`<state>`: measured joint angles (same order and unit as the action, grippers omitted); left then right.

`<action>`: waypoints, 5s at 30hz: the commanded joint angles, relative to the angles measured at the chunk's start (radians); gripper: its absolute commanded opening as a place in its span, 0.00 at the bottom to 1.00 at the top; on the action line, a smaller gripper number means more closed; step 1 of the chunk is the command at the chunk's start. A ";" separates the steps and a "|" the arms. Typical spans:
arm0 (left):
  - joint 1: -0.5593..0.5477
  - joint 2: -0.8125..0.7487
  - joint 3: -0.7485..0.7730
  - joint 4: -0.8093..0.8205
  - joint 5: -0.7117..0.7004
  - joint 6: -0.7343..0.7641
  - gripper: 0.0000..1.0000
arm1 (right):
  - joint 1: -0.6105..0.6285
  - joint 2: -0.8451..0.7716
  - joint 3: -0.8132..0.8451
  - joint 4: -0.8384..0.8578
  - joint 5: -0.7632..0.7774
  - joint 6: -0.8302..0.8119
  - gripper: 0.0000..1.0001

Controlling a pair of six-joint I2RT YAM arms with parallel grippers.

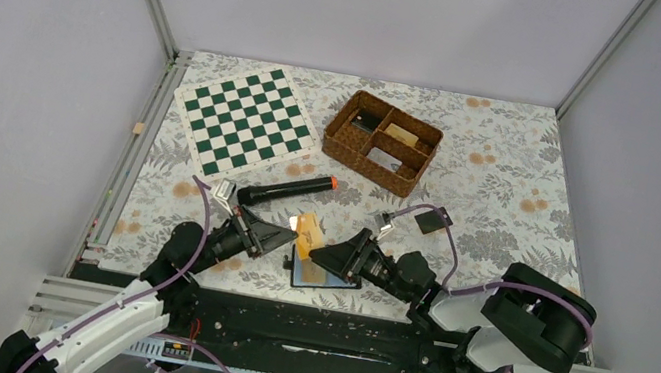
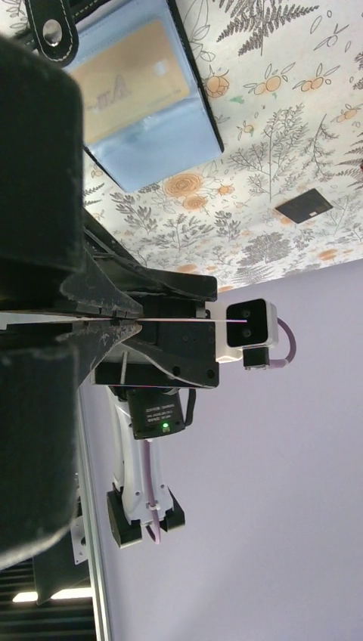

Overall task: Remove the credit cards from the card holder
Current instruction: Place the credit card in the storage box.

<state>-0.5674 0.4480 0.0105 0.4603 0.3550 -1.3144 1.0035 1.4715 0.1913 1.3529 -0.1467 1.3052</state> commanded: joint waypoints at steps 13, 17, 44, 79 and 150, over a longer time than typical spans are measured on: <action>0.003 -0.014 -0.142 0.060 -0.056 -0.065 0.00 | 0.063 -0.003 0.077 0.050 0.189 -0.053 0.18; 0.003 -0.020 -0.144 0.057 -0.055 -0.063 0.00 | 0.063 0.024 0.099 0.091 0.182 -0.067 0.18; 0.003 0.131 0.075 0.025 0.286 0.174 0.67 | -0.045 -0.566 0.170 -0.814 -0.294 -0.385 0.00; -0.041 0.154 0.238 -0.099 0.437 0.285 0.65 | -0.094 -0.612 0.206 -0.862 -0.514 -0.375 0.00; -0.066 0.398 0.850 -1.005 -0.063 0.718 0.99 | -0.855 -0.060 0.857 -1.187 -0.476 -0.474 0.00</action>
<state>-0.6304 0.8234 0.7437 -0.3931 0.3302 -0.7368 0.1921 1.2560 0.8936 0.2192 -0.5423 0.8833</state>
